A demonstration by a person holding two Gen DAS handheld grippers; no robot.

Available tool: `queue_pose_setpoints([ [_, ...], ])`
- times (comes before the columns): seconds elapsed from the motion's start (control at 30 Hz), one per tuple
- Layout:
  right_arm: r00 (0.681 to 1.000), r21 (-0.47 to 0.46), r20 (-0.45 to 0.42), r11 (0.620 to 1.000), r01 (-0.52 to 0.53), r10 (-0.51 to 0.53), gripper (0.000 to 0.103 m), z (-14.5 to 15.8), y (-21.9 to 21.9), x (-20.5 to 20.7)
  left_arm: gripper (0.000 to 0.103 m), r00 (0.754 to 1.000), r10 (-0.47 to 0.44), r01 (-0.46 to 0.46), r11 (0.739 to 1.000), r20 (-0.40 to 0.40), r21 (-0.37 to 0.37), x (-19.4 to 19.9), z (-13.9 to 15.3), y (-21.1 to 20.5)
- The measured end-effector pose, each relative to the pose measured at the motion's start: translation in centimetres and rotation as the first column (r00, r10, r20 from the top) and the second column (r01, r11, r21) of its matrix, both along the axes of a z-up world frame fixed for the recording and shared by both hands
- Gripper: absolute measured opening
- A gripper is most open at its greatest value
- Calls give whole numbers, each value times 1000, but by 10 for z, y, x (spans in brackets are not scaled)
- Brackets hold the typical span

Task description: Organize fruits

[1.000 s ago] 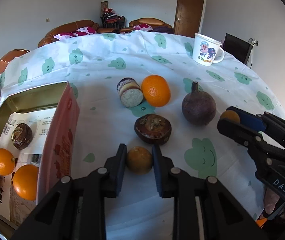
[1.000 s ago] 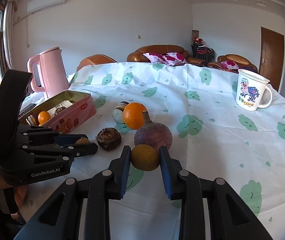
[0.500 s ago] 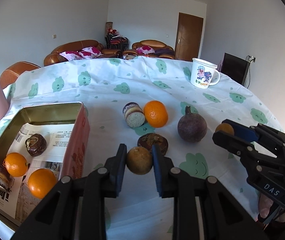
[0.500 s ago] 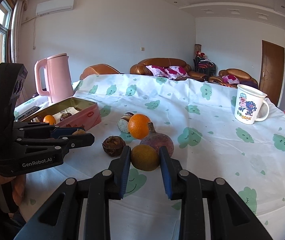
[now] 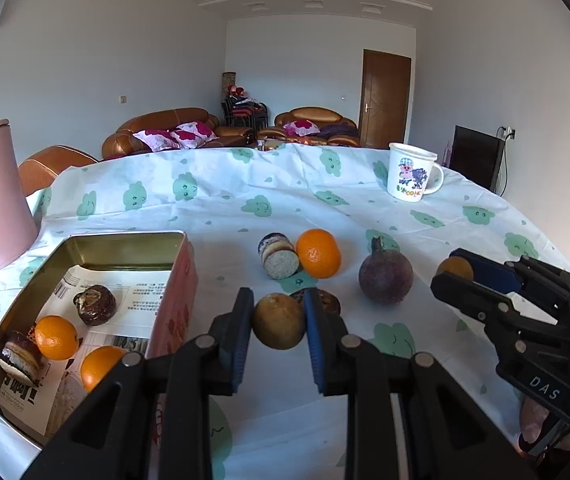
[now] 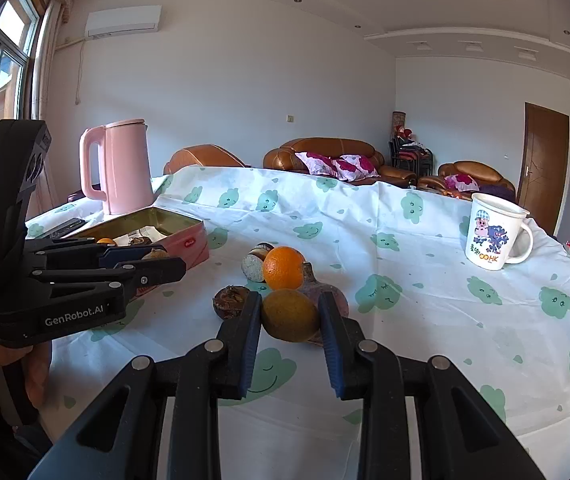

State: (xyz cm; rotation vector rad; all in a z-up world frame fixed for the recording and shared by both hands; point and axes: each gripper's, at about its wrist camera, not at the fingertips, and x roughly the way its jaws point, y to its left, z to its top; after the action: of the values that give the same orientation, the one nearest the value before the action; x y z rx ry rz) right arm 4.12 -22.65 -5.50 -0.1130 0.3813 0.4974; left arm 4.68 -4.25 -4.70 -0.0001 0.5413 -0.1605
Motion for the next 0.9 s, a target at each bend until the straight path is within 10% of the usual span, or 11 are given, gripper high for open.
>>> queue_pose_setpoints([
  [0.9, 992, 18, 128, 1000, -16, 14, 31, 4, -3, -21, 27, 989, 28, -35, 998, 145, 43, -25, 9, -6],
])
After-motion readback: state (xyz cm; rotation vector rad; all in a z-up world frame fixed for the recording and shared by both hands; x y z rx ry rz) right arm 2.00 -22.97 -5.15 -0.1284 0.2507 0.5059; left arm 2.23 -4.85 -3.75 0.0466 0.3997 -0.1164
